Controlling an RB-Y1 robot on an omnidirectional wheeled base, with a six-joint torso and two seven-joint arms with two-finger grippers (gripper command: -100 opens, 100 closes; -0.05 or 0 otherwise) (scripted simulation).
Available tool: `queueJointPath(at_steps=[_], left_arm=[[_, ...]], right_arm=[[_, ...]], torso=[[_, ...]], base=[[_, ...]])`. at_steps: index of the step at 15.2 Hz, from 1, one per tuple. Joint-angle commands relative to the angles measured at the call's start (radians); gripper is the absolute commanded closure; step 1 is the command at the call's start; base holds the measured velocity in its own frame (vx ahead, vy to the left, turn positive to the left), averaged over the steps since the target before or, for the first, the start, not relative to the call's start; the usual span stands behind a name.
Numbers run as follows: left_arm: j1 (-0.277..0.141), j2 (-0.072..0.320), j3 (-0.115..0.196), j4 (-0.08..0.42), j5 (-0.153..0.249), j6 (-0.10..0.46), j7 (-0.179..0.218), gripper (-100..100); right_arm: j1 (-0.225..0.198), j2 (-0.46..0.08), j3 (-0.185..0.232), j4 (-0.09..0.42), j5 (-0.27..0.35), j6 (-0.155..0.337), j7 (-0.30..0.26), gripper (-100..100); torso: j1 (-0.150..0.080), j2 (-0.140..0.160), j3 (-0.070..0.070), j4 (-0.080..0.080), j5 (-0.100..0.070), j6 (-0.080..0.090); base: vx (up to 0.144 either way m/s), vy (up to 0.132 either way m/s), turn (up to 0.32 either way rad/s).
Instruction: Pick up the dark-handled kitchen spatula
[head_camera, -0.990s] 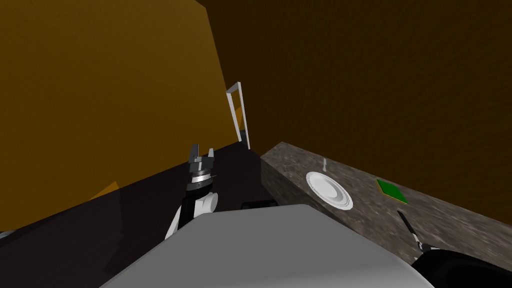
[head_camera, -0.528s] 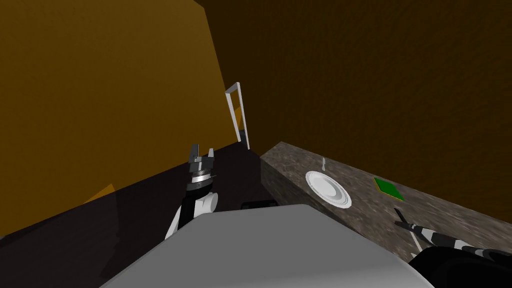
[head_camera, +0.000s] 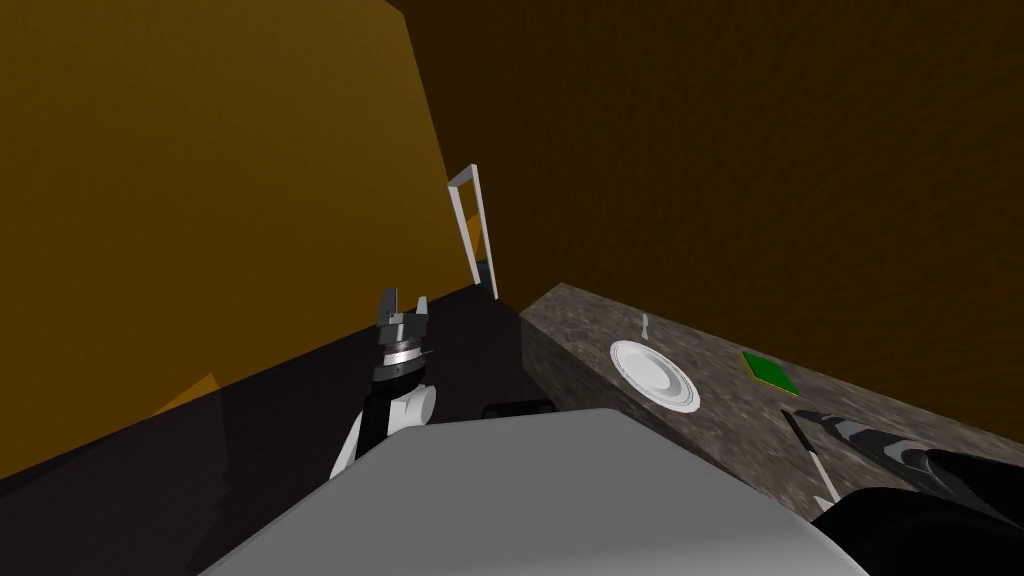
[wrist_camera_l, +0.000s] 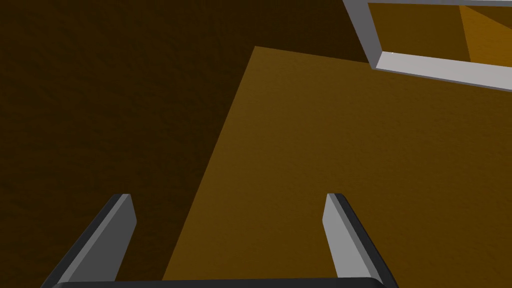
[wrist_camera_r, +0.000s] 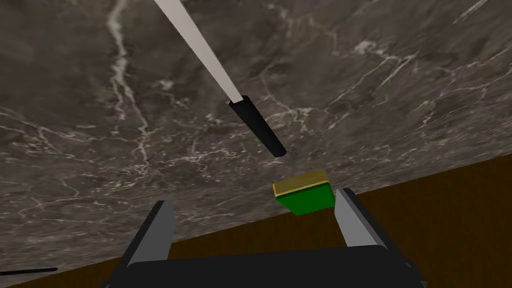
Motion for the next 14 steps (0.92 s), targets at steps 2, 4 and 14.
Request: queueJointPath(at_steps=[2,4,14], left_arm=[[0.0,0.0,0.0,0.0,0.0,0.0,0.0,0],[0.0,0.0,0.0,0.0,0.0,0.0,0.0,0],[0.0,0.0,0.0,0.0,0.0,0.0,0.0,0]], right_arm=[[-0.051,0.012,-0.032,0.042,-0.038,0.064,-0.045,-100],[-0.078,0.022,-0.056,0.065,-0.059,0.095,-0.067,-100],[-0.197,0.07,-0.161,0.167,-0.149,0.265,-0.161,-100]], torso=[[0.0,0.0,0.0,0.0,0.0,0.0],[0.0,0.0,0.0,0.0,0.0,0.0],[0.0,0.0,0.0,0.0,0.0,0.0]], base=[[0.001,0.012,-0.035],[0.001,0.013,-0.034],[0.001,0.013,-0.028]])
